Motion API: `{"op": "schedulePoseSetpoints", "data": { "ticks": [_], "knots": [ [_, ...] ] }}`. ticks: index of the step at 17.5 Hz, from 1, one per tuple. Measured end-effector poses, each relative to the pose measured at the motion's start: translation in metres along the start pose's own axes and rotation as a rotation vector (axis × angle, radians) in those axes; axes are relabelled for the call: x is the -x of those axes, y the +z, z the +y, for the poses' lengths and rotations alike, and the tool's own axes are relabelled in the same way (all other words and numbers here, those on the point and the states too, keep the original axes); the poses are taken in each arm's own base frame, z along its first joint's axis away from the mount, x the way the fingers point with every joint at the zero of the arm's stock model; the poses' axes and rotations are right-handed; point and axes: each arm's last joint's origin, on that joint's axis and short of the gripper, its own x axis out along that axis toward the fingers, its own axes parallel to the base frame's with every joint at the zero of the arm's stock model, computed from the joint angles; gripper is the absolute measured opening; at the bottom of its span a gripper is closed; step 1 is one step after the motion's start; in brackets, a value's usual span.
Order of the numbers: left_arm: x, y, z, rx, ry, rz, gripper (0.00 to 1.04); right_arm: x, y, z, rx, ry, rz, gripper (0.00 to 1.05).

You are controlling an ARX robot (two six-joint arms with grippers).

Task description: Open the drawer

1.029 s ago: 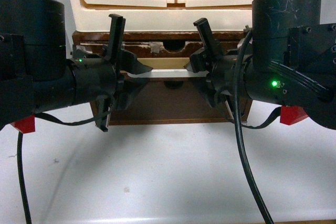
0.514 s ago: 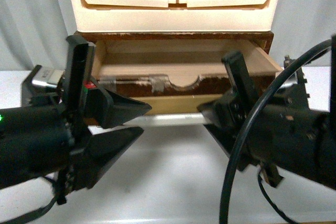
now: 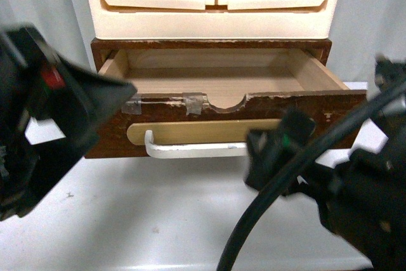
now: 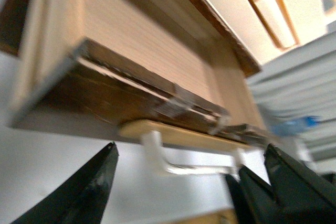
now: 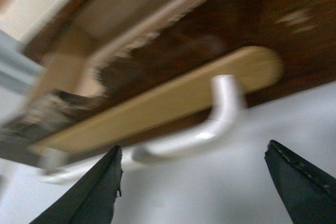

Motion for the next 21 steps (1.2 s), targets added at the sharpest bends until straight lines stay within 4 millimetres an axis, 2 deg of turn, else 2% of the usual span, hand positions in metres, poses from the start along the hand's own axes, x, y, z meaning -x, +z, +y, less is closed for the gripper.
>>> {"op": "schedulePoseSetpoints", "data": {
  "ticks": [1,2,3,4,7,8,11,13,15,18,21],
  "knots": [
    [0.014,-0.003,0.009,-0.156,0.074,-0.132,0.74,0.016,-0.003,-0.016,0.158,-0.117,-0.092,0.76],
    [0.026,0.006,0.016,-0.321,0.193,-0.278,0.65,0.032,0.009,-0.029,0.275,-0.229,-0.208,0.66],
    [0.034,0.016,0.017,-0.418,0.262,-0.364,0.58,0.044,0.027,-0.032,0.359,-0.265,-0.312,0.57],
    [0.049,0.024,0.014,-0.624,0.278,-0.385,0.38,0.064,0.041,-0.03,0.496,-0.223,-0.372,0.37],
    [0.069,0.02,0.028,-0.715,0.337,-0.335,0.05,0.091,0.045,-0.046,0.561,-0.264,-0.351,0.05],
    [0.075,0.022,0.026,-0.731,0.322,-0.348,0.02,0.097,0.048,-0.046,0.568,-0.253,-0.359,0.02],
    [0.088,0.021,0.03,-0.736,0.325,-0.34,0.02,0.114,0.051,-0.052,0.577,-0.267,-0.329,0.02],
    [0.096,0.021,0.031,-0.737,0.318,-0.344,0.02,0.127,0.058,-0.049,0.577,-0.249,-0.371,0.02],
    [0.106,0.026,0.037,-0.735,0.333,-0.36,0.02,0.135,0.059,-0.05,0.576,-0.251,-0.375,0.02],
    [0.113,0.024,0.033,-0.738,0.313,-0.357,0.02,0.148,0.064,-0.059,0.576,-0.265,-0.388,0.02],
    [0.119,0.023,0.031,-0.74,0.308,-0.366,0.02,0.155,0.062,-0.057,0.58,-0.251,-0.384,0.02]
  ]
}}
